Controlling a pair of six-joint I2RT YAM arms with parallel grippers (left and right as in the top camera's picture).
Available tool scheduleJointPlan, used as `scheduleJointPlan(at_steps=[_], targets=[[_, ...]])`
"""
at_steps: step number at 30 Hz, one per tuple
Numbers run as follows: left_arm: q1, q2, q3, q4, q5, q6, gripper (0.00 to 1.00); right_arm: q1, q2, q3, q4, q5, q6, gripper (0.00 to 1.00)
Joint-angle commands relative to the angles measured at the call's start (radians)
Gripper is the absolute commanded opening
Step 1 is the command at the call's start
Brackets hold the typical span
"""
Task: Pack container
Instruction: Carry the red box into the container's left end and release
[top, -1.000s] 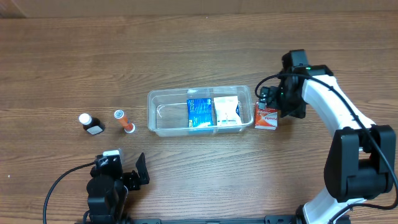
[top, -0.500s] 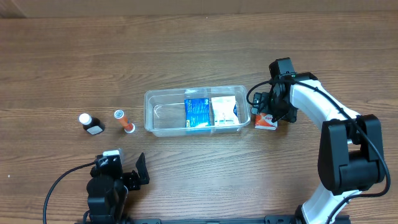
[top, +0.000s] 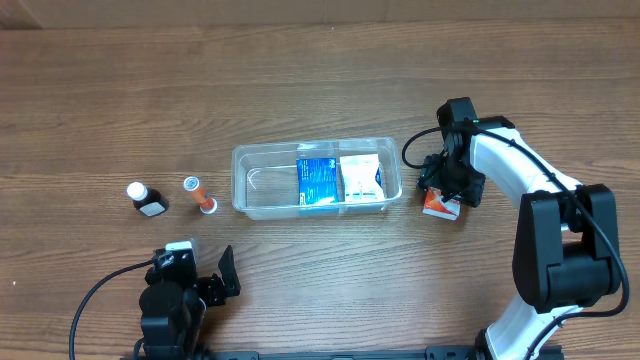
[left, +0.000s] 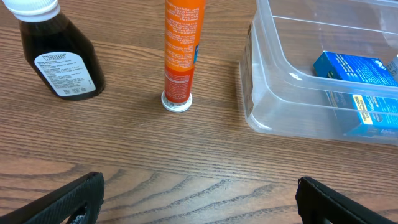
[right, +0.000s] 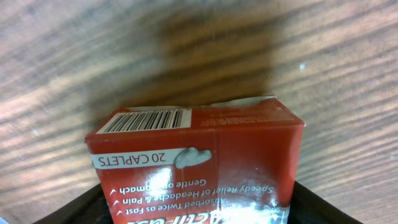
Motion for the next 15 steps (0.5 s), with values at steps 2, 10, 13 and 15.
scheduleJointPlan(at_steps=[2,10,13,15], targets=[[-0.002,-0.01,-0.004,0.003,-0.007,0.016,1.0,-0.003,-0.082,0.062,-0.056,0.002,0.016,0.7],[-0.002,-0.01,-0.004,0.003,-0.007,0.016,1.0,0.103,-0.505,0.178,-0.168,-0.005,0.016,0.64],[-0.002,-0.01,-0.004,0.003,-0.007,0.016,1.0,0.304,-0.573,0.178,-0.081,-0.071,0.016,0.65],[-0.002,-0.01,-0.004,0.003,-0.007,0.016,1.0,0.44,-0.529,0.177,0.026,-0.07,0.016,0.65]])
